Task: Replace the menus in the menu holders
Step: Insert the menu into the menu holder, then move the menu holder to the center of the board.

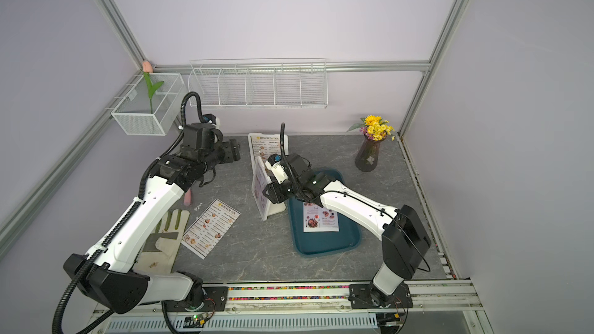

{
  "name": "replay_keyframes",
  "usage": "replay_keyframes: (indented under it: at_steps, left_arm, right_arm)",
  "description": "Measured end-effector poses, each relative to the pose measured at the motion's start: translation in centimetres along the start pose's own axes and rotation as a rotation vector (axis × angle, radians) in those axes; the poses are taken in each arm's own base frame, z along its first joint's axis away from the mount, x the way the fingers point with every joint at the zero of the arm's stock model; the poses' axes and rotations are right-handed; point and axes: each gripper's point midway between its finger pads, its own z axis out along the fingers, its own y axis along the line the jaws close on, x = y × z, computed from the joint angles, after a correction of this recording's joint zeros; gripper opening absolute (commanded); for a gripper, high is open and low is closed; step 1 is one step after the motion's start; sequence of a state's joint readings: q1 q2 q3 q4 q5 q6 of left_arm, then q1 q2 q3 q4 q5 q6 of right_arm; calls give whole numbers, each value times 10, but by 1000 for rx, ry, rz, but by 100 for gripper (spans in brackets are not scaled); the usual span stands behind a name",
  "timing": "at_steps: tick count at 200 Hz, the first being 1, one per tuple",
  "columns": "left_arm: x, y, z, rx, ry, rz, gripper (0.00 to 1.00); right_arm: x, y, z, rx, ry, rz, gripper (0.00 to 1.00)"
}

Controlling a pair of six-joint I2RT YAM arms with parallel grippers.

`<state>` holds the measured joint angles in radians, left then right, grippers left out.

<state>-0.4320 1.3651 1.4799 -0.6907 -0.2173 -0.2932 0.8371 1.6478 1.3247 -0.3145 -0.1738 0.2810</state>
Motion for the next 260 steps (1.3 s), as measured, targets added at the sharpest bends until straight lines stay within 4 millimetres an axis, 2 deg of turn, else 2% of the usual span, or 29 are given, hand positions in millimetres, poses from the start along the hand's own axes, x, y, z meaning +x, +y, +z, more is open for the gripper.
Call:
replay_keyframes:
  at_steps: [34,70,114,156,189,204,218,243,260]
  left_arm:
    - [2,4,5,-16,15,19,79]
    - [11,15,20,-23,78,49,79]
    - [23,17,26,3,141,138,80]
    - [29,11,19,98,153,232,81]
    - [49,0,19,202,197,343,81]
    - [62,-2,22,236,218,420,82]
    - [69,-2,22,261,224,500,83]
    - [64,-10,19,312,176,642,83]
    - [56,-20,14,371,134,760,81]
  right_arm:
    - [-3,3,4,14,-25,-48,34]
    - [-10,3,9,23,-53,-104,28]
    - [-10,0,23,20,-57,-196,24]
    - [-19,10,37,-57,-72,-307,24]
    - [-21,6,48,-126,-65,-353,34]
    - [-23,-5,48,-130,-65,-344,46]
    - [-27,-15,44,-134,-74,-334,52]
    - [-37,-28,32,-128,-97,-327,61]
    - [-42,-29,12,-118,-114,-339,64]
